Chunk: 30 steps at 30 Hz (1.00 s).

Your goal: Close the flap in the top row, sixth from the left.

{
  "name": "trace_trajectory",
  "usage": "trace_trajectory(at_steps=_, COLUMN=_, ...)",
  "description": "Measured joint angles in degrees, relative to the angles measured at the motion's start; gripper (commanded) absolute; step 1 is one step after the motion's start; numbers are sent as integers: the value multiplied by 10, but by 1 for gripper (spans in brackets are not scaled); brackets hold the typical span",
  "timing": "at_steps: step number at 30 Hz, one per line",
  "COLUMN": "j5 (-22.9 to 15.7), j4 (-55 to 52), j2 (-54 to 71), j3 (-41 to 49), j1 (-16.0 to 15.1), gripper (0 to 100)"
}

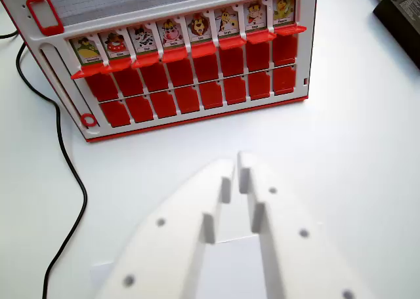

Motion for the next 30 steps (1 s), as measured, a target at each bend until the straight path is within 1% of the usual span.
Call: trace_trajectory(at_steps=30, j5=3, j4=5, j2=16, j3=7, j1=0, gripper=0)
